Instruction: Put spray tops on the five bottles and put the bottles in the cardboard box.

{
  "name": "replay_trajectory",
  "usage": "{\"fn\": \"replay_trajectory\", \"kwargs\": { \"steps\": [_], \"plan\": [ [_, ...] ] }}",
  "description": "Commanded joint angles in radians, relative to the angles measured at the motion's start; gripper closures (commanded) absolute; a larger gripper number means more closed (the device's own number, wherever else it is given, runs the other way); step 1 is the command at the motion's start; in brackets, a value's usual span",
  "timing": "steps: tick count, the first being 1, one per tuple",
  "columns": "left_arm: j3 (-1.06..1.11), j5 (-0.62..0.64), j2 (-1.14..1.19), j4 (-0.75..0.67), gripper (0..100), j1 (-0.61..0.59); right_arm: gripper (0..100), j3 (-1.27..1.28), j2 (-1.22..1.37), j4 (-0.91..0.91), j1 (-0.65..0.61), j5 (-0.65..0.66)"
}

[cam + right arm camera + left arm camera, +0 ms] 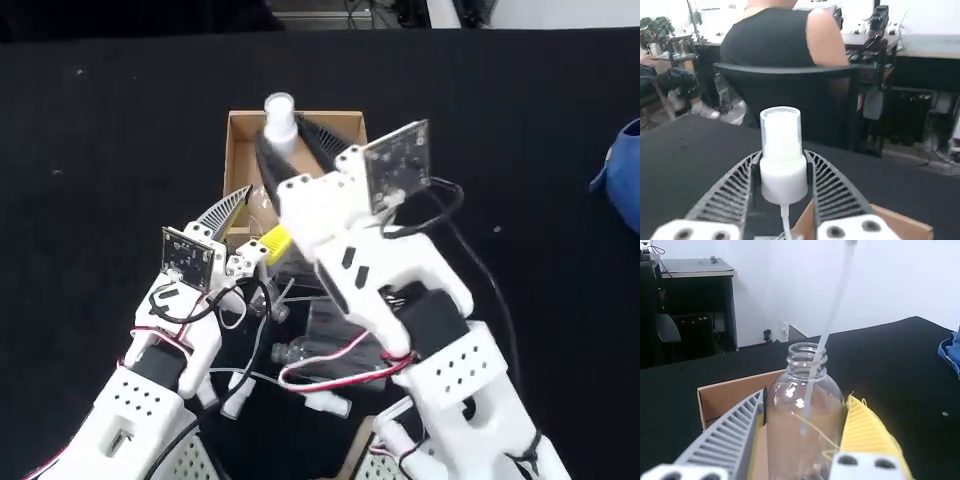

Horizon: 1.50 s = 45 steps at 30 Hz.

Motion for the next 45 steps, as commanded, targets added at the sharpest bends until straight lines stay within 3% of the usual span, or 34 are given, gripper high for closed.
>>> {"fn": "replay_trajectory", "kwargs": {
  "steps": [1,13,17,21,26,32,38,45],
  "plan": [
    [-0.016,-0.012,-0.014,-0.026,97,-0.002,88.4,-0.056,-0.035,0.061,-0.063,0.011],
    [-0.015,-0.012,-0.014,-0.026,97,-0.002,87.6,-0.119,-0.041,0.080,-0.080,0.044],
    [-0.013,-0.012,-0.014,-0.026,97,-0.002,97.0,-0.275,-0.036,0.198,-0.014,0.158],
    [-0.021,-0.012,-0.014,-0.026,97,-0.002,97.5,-0.360,-0.036,0.356,0.149,0.170],
    [-0.031,-0.017,-0.014,-0.028,97,-0.004,97.3,-0.226,-0.042,0.425,0.413,0.164],
    [-0.051,-0.017,-0.014,-0.023,97,-0.053,97.4,0.064,-0.044,0.293,0.522,0.161],
    [-0.177,-0.012,-0.002,-0.018,97,-0.203,97.3,0.337,-0.044,0.020,0.571,-0.015],
    [-0.355,-0.012,0.126,-0.020,97,-0.216,97.3,0.499,-0.038,-0.160,0.571,-0.040]
  ]
}}
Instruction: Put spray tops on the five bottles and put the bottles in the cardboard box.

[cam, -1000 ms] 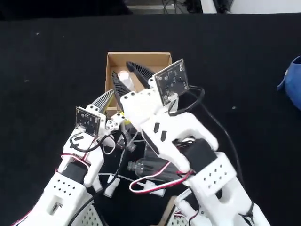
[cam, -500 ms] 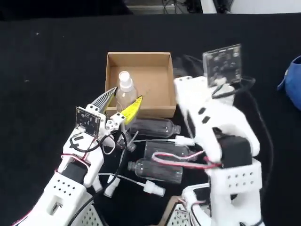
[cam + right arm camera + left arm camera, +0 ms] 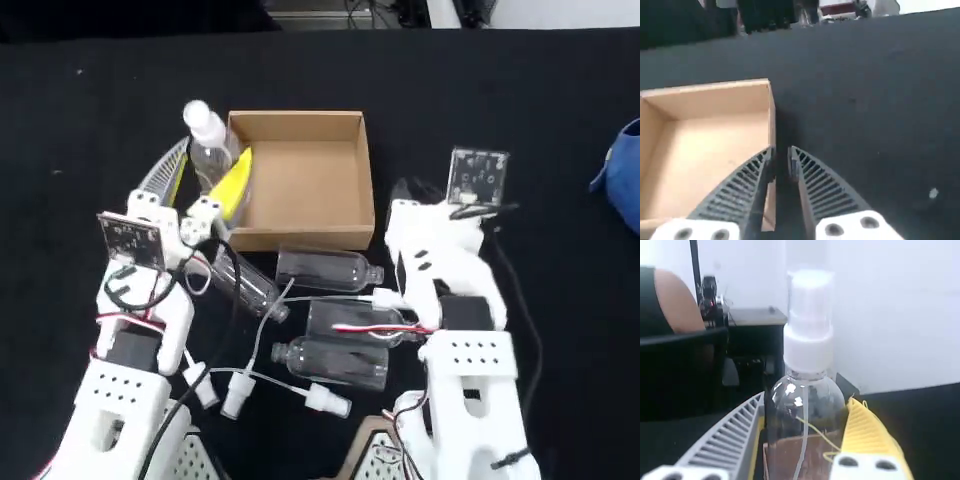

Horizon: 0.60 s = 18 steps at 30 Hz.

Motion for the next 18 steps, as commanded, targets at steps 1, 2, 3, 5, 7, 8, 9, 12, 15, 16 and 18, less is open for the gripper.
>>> {"fn": "replay_trajectory", "kwargs": {
  "steps": [1,2,3,5,7,8,9,12,15,16,18],
  "plan": [
    [-0.205,-0.003,0.163,-0.020,97,-0.018,97.3,0.031,-0.013,-0.103,0.018,-0.011],
    [-0.245,-0.003,0.227,-0.021,97,-0.018,97.3,0.041,-0.013,-0.120,0.020,-0.011],
    [-0.286,-0.003,0.298,-0.021,97,-0.018,97.3,0.050,-0.013,-0.135,0.023,-0.011],
    [-0.357,-0.006,0.419,-0.023,97,-0.013,97.3,0.061,-0.013,-0.149,0.025,-0.011],
    [-0.414,-0.009,0.522,-0.023,97,-0.010,97.3,0.062,-0.013,-0.146,0.020,-0.011],
    [-0.435,-0.009,0.559,-0.023,97,-0.010,97.3,0.062,-0.013,-0.144,0.020,-0.011],
    [-0.452,-0.011,0.588,-0.023,97,-0.010,97.3,0.062,-0.013,-0.144,0.020,-0.011],
    [-0.487,-0.005,0.667,-0.023,97,-0.018,97.3,0.064,-0.013,-0.144,0.020,-0.011],
    [-0.509,-0.009,0.730,-0.025,97,-0.035,97.3,0.064,-0.013,-0.144,0.020,-0.011],
    [-0.522,-0.003,0.750,-0.037,97,-0.042,97.3,0.064,-0.013,-0.144,0.018,-0.011],
    [-0.529,-0.003,0.802,-0.132,97,-0.058,97.3,0.064,-0.013,-0.144,0.018,-0.011]
  ]
}}
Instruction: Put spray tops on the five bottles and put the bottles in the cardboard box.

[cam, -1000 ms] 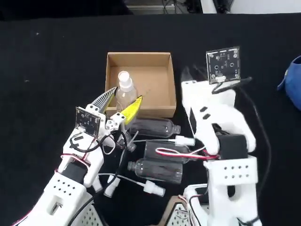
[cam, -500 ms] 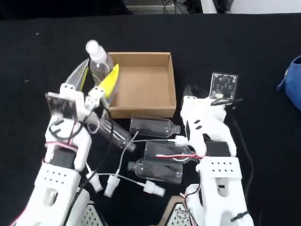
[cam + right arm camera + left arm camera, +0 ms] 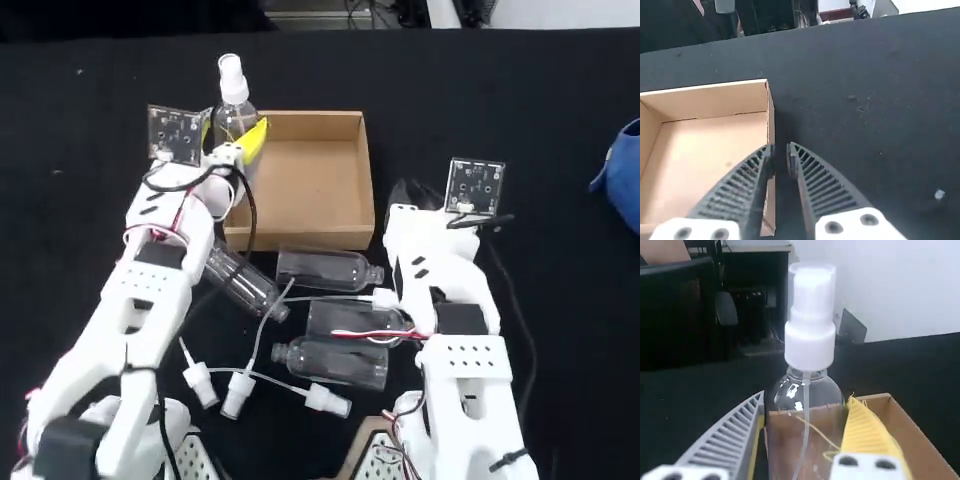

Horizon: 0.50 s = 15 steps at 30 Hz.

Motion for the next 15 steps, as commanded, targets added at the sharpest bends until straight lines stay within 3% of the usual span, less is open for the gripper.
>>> {"fn": "replay_trajectory", "kwargs": {
  "steps": [1,7,11,15],
  "plan": [
    [-0.077,-0.003,0.092,-0.195,97,-0.042,97.3,-0.005,-0.013,-0.026,0.018,-0.009],
    [-0.044,-0.003,0.338,-0.640,97,-0.058,97.3,-0.005,-0.013,-0.026,0.018,-0.009],
    [-0.090,-0.003,0.486,-0.756,97,-0.036,97.3,-0.005,-0.013,-0.026,0.018,-0.009],
    [-0.153,-0.003,0.580,-0.778,97,-0.024,97.3,-0.005,-0.013,-0.028,0.018,-0.009]
  ]
}}
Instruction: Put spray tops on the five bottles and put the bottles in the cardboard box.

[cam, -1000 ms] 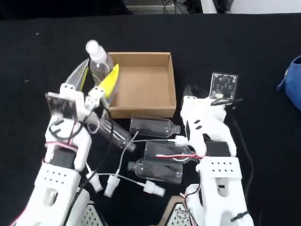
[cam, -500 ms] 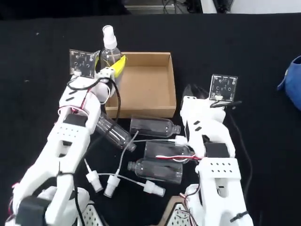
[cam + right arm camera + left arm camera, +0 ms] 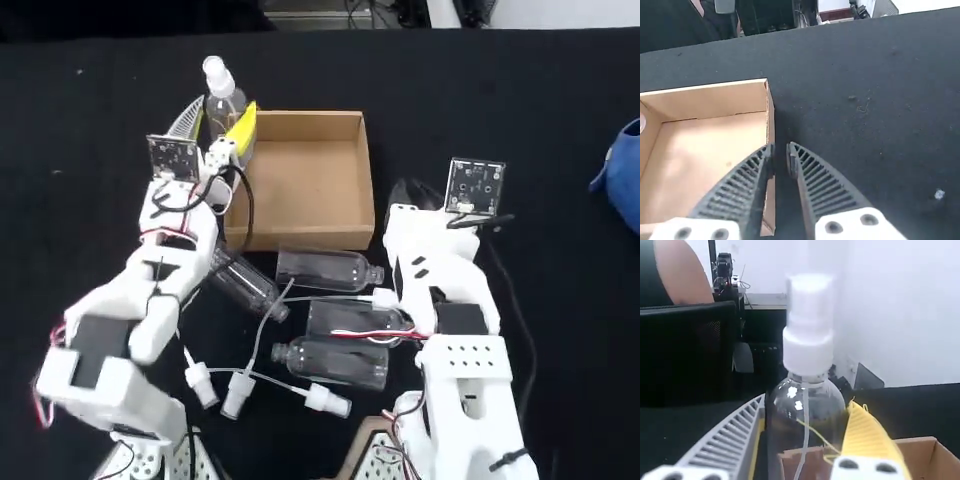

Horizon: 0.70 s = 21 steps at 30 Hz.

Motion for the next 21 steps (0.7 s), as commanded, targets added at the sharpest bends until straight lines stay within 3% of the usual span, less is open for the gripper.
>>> {"fn": "replay_trajectory", "kwargs": {
  "steps": [1,11,16,21],
  "plan": [
    [-0.119,-0.003,0.066,-0.063,97,0.024,97.3,-0.005,-0.013,-0.028,0.018,-0.009],
    [-0.153,0.000,0.160,-0.083,97,0.019,97.3,-0.005,-0.013,-0.029,0.018,-0.009],
    [-0.197,0.114,0.210,-0.083,97,0.010,97.3,-0.005,-0.013,-0.029,0.018,-0.009],
    [-0.255,0.132,0.264,-0.083,97,0.007,97.3,-0.005,-0.013,-0.029,0.018,-0.009]
  ]
}}
